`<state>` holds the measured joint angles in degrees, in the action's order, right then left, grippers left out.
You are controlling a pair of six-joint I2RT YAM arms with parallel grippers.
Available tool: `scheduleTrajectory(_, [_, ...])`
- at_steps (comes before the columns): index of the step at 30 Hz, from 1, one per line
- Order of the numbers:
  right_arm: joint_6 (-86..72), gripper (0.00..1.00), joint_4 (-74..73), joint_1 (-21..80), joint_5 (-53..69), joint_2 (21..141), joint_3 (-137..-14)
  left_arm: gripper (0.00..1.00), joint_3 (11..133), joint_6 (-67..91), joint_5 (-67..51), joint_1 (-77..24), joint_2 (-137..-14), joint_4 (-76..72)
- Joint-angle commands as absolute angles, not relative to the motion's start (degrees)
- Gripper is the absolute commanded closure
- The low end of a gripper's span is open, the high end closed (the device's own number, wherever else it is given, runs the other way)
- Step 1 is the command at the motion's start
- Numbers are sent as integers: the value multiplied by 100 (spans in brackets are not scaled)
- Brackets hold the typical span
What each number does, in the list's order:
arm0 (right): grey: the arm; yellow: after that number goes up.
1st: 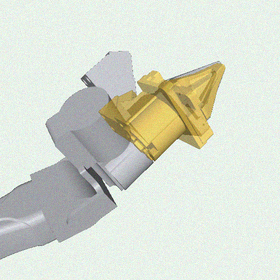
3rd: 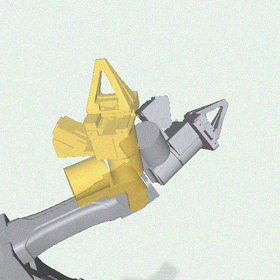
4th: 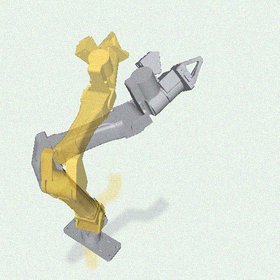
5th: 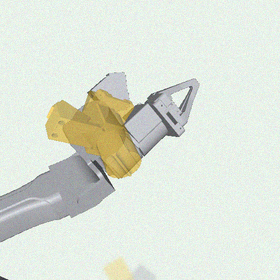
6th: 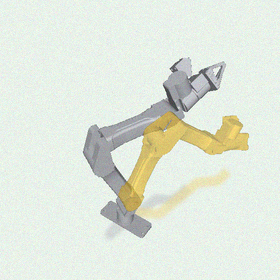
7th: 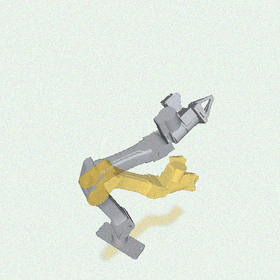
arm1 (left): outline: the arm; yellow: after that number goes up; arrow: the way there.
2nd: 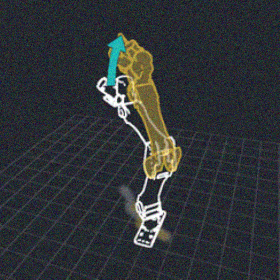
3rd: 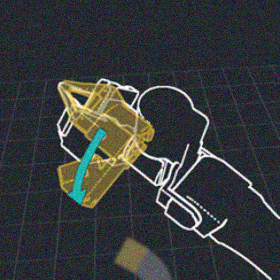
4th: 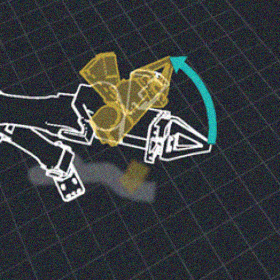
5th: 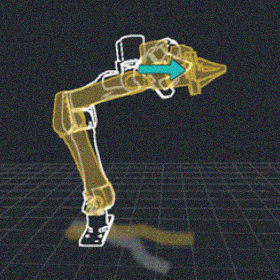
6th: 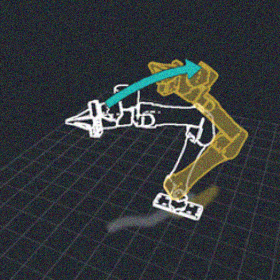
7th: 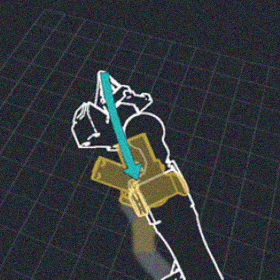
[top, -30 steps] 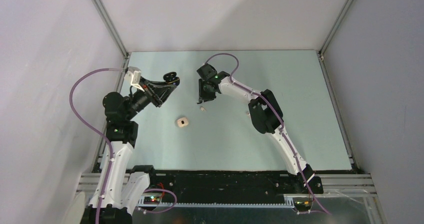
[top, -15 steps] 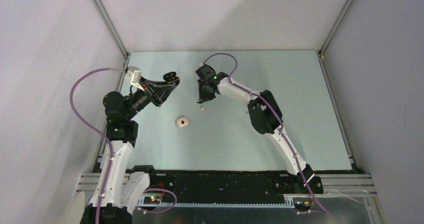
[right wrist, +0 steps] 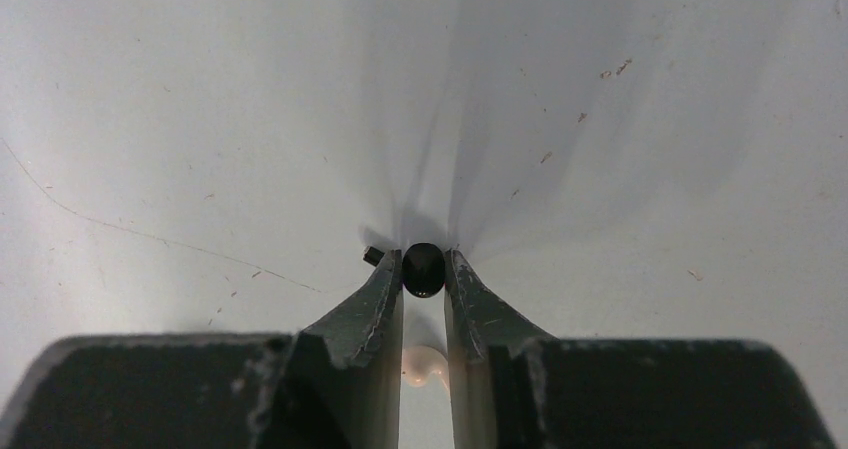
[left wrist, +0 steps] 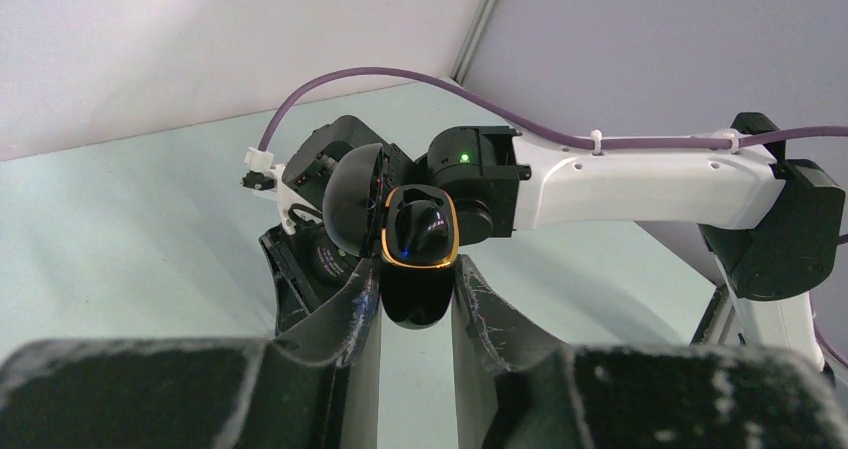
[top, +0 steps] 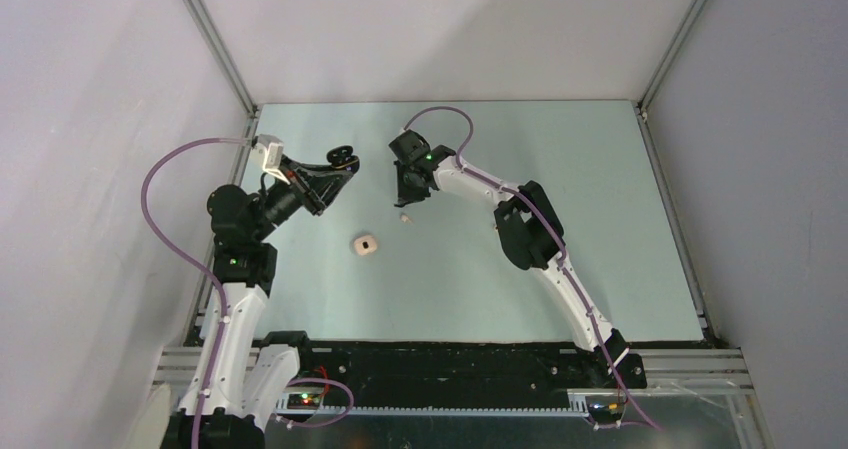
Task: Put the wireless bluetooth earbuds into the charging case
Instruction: Pick up the right earbud from the center of the board, then insert the right earbud into the right side groove of the charging case.
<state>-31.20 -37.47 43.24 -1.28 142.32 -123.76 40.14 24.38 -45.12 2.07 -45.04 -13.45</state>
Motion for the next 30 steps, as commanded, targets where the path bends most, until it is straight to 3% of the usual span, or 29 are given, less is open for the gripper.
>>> scheduleTrajectory(1, [-3056, 84, -3913, 4411, -162, 14308, -12245, 100, 4016, 2341, -4466, 267, -4427, -1444])
scheduleTrajectory(7, [-2818, 100, -3818, 4375, -163, 14088, -12259, 100, 4026, 2294, -4464, 272, -4478, -1433])
scheduleTrajectory(10, [-2321, 100, -3641, 4271, -145, 13754, -12202, 100, 4051, 2197, -4452, 279, -4540, -1439])
scheduleTrajectory(15, [-818, 100, -2452, 4105, -78, 12213, -11132, 100, 4086, 1921, -4427, 281, -4815, -1473])
scheduleTrajectory(23, [3336, 100, 23, 4147, 840, 8747, -7808, 100, 4063, 2170, -5549, 261, -5734, -2925])
scheduleTrajectory(30, [5575, 100, 32, 4520, 1826, 7145, -7373, 100, 4185, 3201, -6454, 67, -6544, -4913])
